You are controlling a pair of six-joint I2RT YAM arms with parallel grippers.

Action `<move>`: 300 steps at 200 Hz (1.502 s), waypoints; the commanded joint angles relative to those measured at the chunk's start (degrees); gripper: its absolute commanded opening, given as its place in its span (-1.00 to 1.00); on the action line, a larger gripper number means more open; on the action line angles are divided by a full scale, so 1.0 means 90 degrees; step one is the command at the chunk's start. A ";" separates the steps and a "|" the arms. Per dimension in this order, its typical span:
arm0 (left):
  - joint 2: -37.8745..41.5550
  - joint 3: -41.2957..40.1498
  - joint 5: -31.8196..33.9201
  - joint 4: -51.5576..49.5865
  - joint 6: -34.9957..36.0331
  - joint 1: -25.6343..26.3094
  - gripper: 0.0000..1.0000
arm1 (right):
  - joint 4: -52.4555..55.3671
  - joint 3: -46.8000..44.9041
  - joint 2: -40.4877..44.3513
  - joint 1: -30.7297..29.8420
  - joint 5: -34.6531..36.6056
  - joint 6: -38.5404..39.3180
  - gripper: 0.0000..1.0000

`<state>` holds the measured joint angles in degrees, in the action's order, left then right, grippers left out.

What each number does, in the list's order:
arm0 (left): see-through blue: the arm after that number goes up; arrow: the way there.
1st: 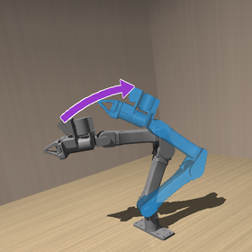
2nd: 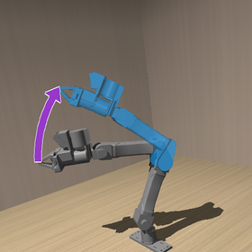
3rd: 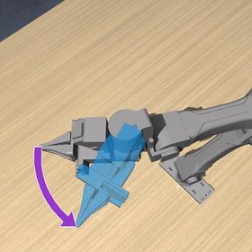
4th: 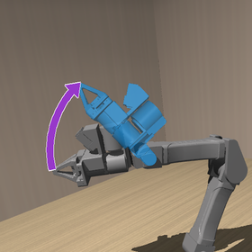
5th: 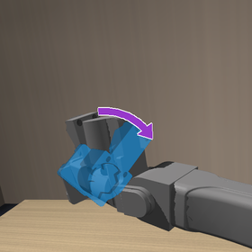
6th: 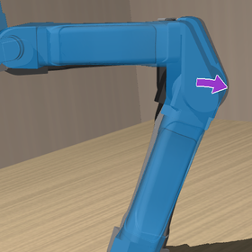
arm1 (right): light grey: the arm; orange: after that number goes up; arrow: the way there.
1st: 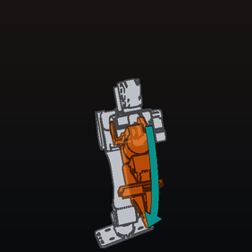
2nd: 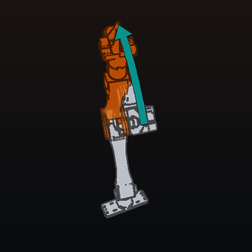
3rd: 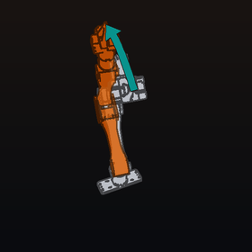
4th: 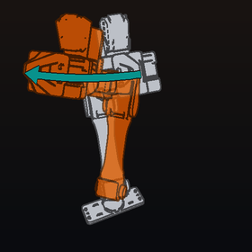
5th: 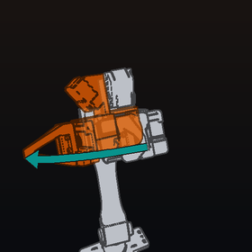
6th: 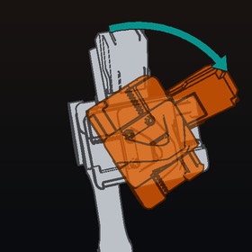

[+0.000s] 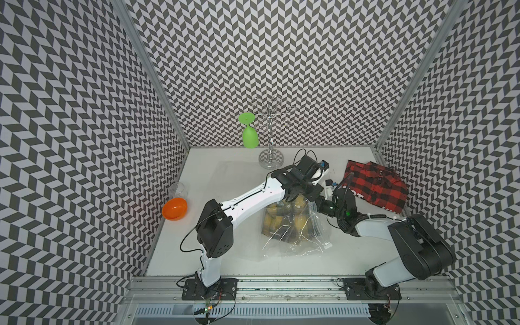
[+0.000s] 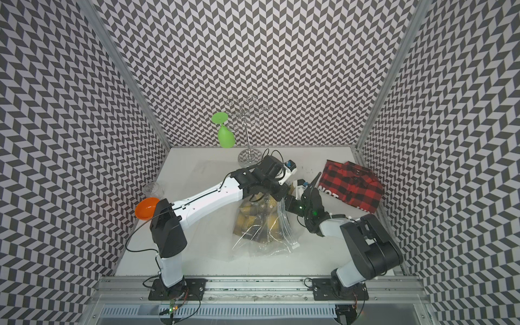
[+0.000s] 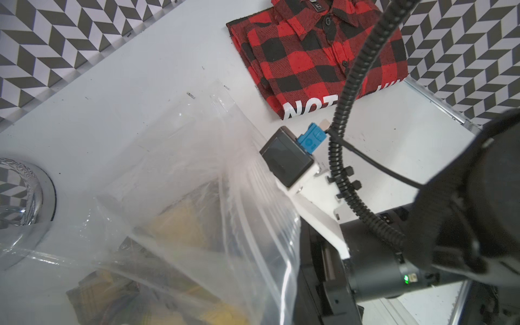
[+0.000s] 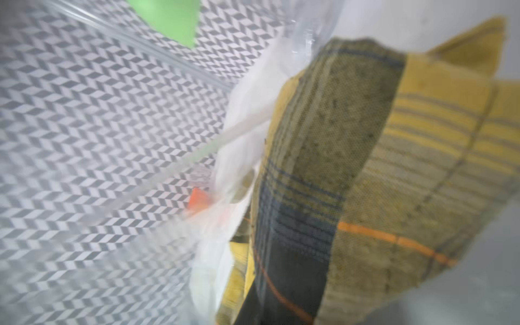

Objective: Place the folded shirt into the vacuum bag
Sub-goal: Adjust the shirt in the vacuum bag, then adjust the vacuum bag at the center of the board.

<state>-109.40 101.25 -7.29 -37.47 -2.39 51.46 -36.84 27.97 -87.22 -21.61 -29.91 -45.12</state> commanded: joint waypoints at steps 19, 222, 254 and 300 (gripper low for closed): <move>0.0319 -0.0095 -0.1169 0.0512 0.0182 0.0224 -0.94 | -0.0026 0.0495 -0.0467 0.0232 0.0850 -0.0580 -0.61; 0.0942 -0.1415 -0.0207 0.0760 0.0193 -0.1217 -0.91 | 0.4035 0.0250 0.1248 0.2003 0.0012 0.0693 0.18; 0.0936 -0.1537 -0.0233 0.0684 0.0079 -0.1217 -0.85 | 0.3343 -0.0035 0.0893 0.1502 0.0152 0.0147 0.09; 0.0868 -0.1596 -0.0350 0.0622 -0.0068 -0.1217 -0.80 | 0.2392 -0.0420 0.0497 0.0833 0.0244 -0.0742 0.00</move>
<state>-100.92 87.44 -10.31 -31.22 -2.44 40.47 -7.49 25.45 -81.62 -11.35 -29.30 -46.04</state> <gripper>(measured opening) 0.098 0.514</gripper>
